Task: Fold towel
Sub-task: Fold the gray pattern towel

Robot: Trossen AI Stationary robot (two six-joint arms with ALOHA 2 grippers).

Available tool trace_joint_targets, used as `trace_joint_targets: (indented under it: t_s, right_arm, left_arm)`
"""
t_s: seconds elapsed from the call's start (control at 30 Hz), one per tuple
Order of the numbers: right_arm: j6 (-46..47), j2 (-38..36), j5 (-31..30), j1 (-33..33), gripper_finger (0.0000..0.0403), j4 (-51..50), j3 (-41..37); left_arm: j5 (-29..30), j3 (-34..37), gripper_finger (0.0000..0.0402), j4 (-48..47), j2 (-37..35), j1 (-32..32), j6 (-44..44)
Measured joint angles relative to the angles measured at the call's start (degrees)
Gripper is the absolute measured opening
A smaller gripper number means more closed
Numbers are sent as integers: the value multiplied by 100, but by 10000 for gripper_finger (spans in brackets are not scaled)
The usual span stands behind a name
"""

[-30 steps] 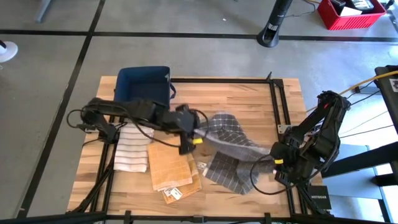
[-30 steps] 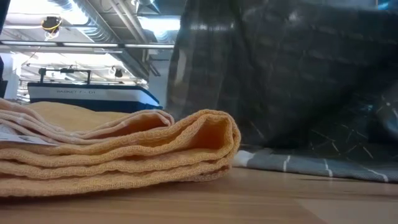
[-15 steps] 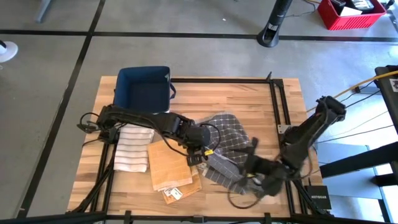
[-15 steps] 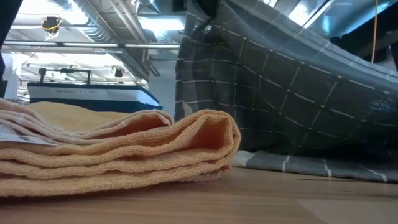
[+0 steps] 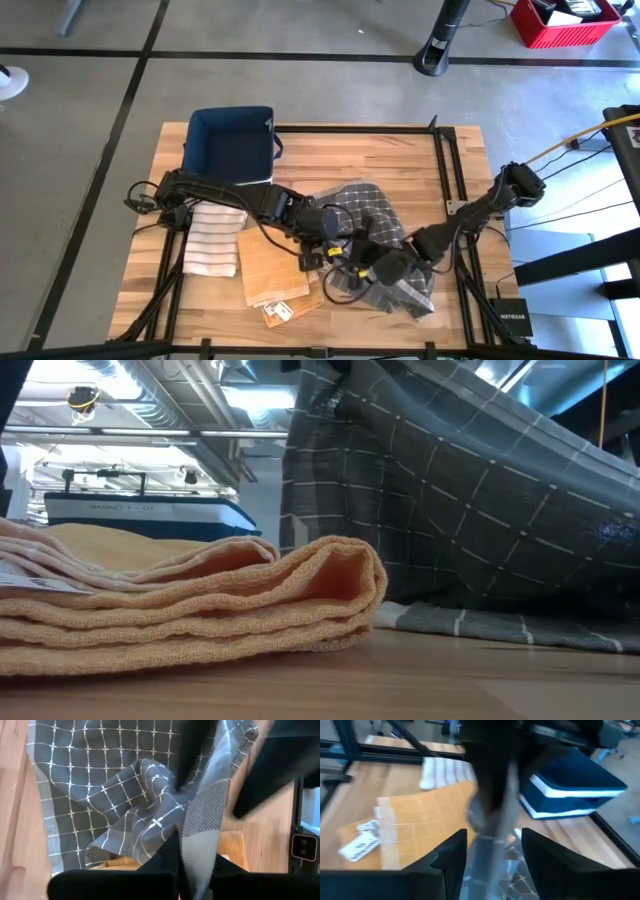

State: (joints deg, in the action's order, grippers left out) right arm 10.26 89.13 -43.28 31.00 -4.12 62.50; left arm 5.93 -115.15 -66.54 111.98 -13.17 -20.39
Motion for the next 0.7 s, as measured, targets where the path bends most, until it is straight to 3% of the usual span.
trace_joint_targets:
  t_s: [0.1,0.23,0.3,0.43,0.57,0.7]
  right_arm:
    - [-9,6,247,-221,157,-65,0]
    - [-160,6,533,-322,47,-170,0]
    - [-341,6,529,-276,15,-178,0]
    - [-344,-40,161,-118,16,-624,73]
    - [-215,-282,-379,298,8,-1666,221]
    - [1086,-537,-492,814,5,-3395,221]
  left_arm:
    - [0,0,5,-5,0,-53,149]
    - [0,0,5,43,-2,-87,432]
    - [2,0,5,205,-2,-87,638]
    - [4,0,9,460,2,-64,695]
    - [13,0,43,210,2,-22,691]
    - [40,0,95,-76,7,-22,736]
